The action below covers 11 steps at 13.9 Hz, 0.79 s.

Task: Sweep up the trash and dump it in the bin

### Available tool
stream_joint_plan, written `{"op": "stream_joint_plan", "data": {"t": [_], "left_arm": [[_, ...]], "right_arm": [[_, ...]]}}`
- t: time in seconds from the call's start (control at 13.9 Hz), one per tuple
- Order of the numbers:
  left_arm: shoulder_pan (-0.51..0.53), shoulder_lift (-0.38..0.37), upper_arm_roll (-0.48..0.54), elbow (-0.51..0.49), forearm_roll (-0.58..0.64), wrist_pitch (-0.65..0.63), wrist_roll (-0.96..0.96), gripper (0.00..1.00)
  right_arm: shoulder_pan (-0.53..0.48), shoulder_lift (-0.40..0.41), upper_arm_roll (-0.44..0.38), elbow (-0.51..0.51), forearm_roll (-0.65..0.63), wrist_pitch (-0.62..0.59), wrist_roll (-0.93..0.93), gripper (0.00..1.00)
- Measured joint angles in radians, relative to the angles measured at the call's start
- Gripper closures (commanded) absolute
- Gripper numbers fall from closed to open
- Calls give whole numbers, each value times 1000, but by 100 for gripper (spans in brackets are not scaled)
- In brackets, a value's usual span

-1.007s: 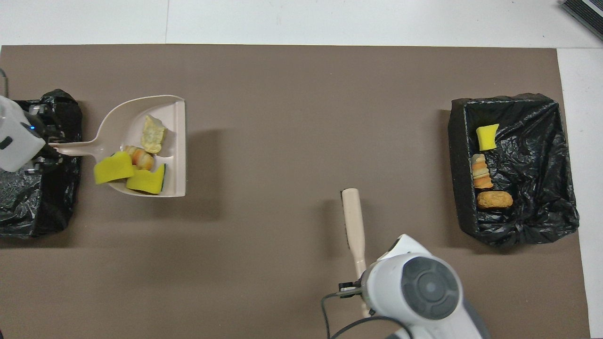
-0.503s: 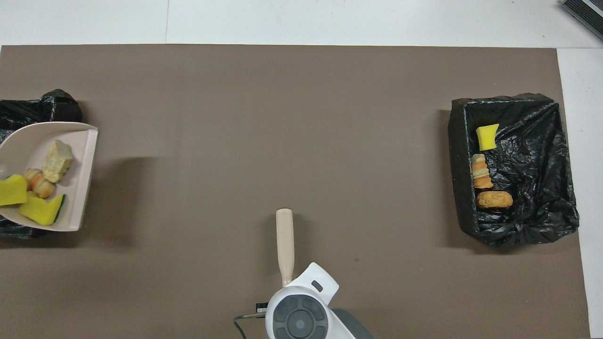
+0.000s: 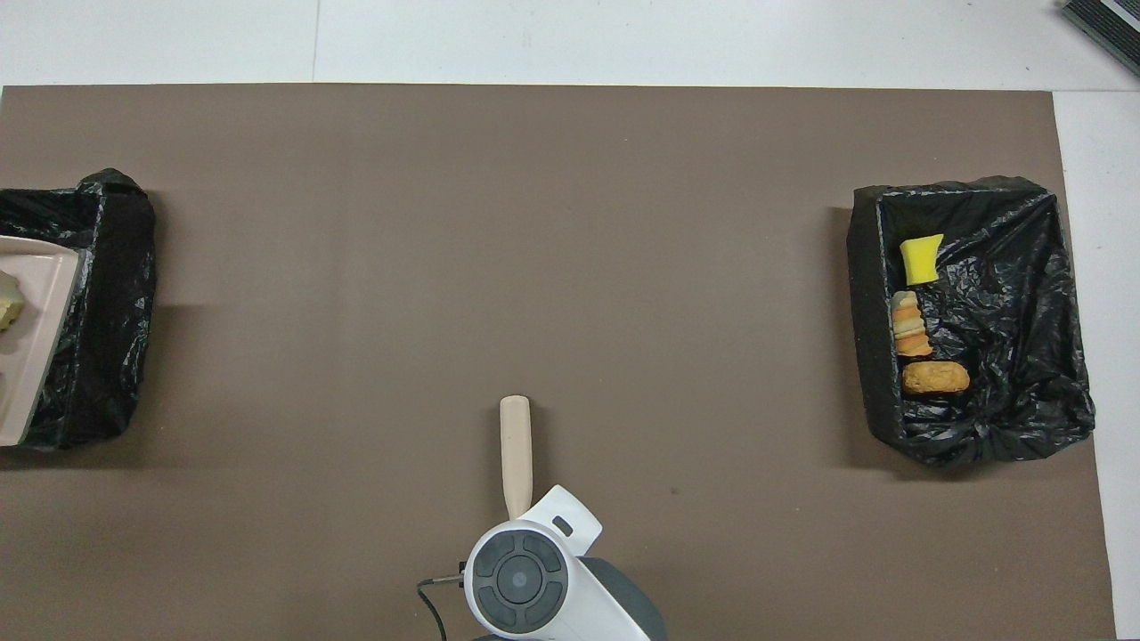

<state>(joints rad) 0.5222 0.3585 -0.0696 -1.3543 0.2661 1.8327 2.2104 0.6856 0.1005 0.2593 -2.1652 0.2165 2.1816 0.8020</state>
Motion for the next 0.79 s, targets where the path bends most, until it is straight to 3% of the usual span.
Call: {"op": "stream_joint_plan", "data": {"t": [0.07,0.14,0.22,0.5,0.79], "left_arm": [[0,7,-3,9,31,22,0,100],[-1,11,-7,13,70,50,0,100],[-3,14,-9,12,112,85,-4,100],[-17,26,-20,-35,295,175,-150,100],[-74,9,-23,-92,518,177,-397,100]], "right_arm": [[0,0,0,1,0,0,0,33],[0,0,0,2,0,0,0,23],[0,0,0,4,0,0,0,3],[-42,-10,-16,40,-3,0,0,0],[-251,-115,-33,109,-8,-126,-94,0]]}}
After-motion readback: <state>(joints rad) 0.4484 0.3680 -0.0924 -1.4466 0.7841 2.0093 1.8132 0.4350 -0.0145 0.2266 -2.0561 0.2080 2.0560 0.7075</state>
